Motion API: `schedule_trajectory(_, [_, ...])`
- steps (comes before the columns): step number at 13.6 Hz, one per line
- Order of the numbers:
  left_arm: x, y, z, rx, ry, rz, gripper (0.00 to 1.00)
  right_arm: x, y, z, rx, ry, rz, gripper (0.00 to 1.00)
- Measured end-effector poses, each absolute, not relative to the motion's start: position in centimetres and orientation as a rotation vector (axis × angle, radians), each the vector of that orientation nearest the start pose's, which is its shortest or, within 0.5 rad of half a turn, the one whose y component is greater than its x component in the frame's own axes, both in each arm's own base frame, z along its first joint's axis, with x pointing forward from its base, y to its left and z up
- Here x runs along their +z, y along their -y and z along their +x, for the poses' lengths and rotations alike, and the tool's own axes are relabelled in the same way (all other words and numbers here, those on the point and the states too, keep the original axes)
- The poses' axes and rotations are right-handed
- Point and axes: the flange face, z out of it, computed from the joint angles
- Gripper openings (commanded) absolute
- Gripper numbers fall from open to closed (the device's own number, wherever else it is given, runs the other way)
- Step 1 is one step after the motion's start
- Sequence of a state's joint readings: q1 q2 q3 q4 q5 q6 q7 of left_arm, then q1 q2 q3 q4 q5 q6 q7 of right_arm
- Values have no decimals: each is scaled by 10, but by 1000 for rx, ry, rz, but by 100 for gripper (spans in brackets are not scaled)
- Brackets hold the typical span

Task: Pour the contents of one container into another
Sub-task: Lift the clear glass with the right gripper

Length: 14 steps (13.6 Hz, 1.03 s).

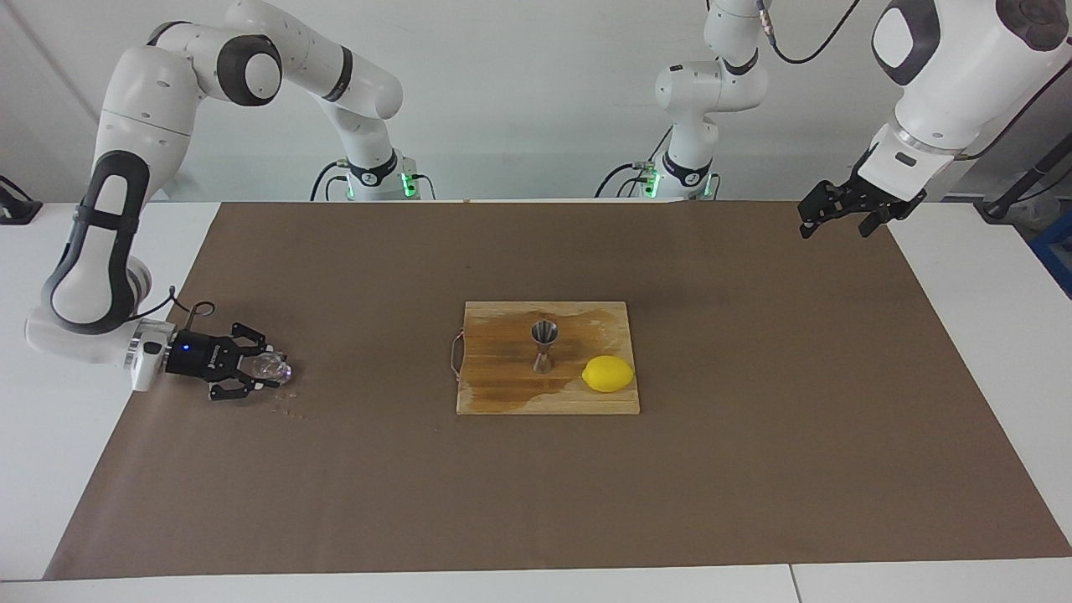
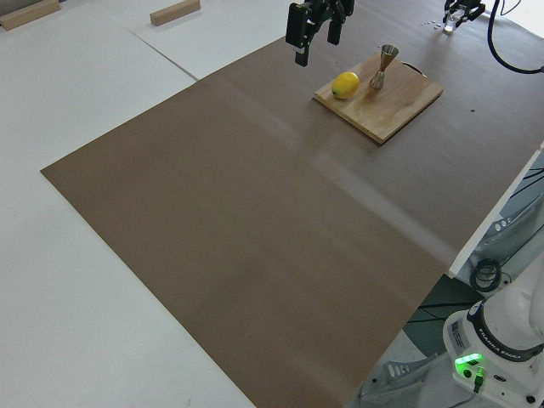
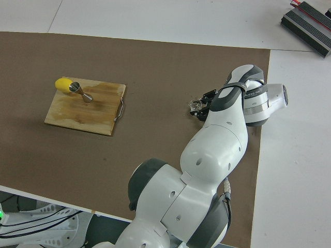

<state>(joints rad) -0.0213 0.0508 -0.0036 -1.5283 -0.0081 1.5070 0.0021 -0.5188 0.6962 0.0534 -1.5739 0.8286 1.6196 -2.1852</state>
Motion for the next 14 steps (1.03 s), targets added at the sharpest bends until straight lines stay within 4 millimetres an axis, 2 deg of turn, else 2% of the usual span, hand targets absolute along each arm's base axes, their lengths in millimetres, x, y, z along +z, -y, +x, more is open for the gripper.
schedule_trajectory(2, [614,15,567,51,-37,-3149,100,236,223,608,-794,1435,-1720,9])
schedule_trajectory(4, [617,16,570,5,-39,-3150,100,262,211,616,-792,1499,-1709,9])
schedule_trajectory(5, [617,16,570,3,-40,-3150,100,280,198,622,-785,1539,-1700,8])
schedule_trajectory(7, [617,17,570,6,-42,-3150,100,319,155,637,-746,1586,-1707,5])
schedule_trajectory(10, [611,18,563,111,-44,-3147,100,364,83,657,-688,1596,-1771,0])
schedule_trajectory(12, [604,17,549,285,-45,-3134,100,384,30,664,-652,1609,-1781,0])
schedule_trajectory(14, [600,17,536,432,-44,-3115,100,396,-25,666,-596,1626,-1792,0])
